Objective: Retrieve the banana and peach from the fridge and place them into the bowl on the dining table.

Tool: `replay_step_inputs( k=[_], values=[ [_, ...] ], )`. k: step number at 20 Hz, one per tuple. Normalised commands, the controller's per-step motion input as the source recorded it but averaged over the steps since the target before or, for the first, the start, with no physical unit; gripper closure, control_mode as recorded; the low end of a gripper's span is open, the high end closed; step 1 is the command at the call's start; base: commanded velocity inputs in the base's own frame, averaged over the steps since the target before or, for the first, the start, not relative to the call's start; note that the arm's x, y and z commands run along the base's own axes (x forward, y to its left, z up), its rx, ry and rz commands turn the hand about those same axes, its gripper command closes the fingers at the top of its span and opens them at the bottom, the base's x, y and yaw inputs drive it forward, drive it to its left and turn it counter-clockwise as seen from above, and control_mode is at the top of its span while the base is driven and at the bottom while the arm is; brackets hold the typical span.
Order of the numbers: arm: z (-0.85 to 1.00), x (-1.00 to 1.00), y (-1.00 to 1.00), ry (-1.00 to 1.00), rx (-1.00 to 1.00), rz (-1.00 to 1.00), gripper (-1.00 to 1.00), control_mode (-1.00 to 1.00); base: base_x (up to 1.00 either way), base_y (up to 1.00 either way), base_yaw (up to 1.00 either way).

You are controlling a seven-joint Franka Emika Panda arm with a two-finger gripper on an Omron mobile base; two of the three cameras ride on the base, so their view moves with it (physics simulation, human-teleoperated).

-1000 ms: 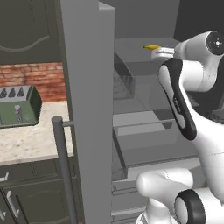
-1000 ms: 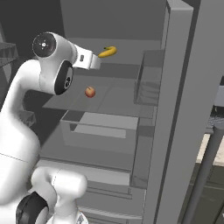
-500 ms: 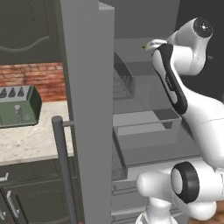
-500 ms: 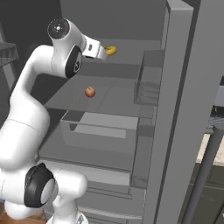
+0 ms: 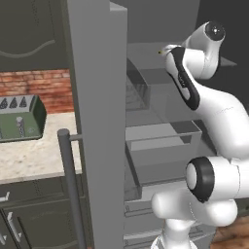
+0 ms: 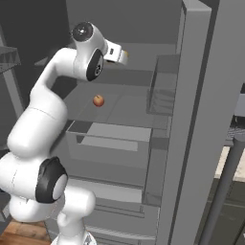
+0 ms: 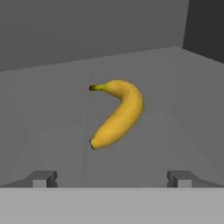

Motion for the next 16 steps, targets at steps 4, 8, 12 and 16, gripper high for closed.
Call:
replay_step_inputs(
  k=[4,8,12,16],
  values=[
    [0.00,0.78,-0.07,0.04,-0.01,-0.05,-1.00,-1.00,0.00,0.00,0.00],
    [0.00,0.78,0.00,0.04,0.00,-0.06,-1.00,-1.00,0.00,0.00,0.00],
    [-0.08,0.62,-0.02,0.03,0.00,-0.05,-1.00,-1.00,0.00,0.00,0.00],
    [-0.20,0.40,-0.09,0.04,0.00,-0.07,-1.00,-1.00,0.00,0.00,0.00]
  ],
)
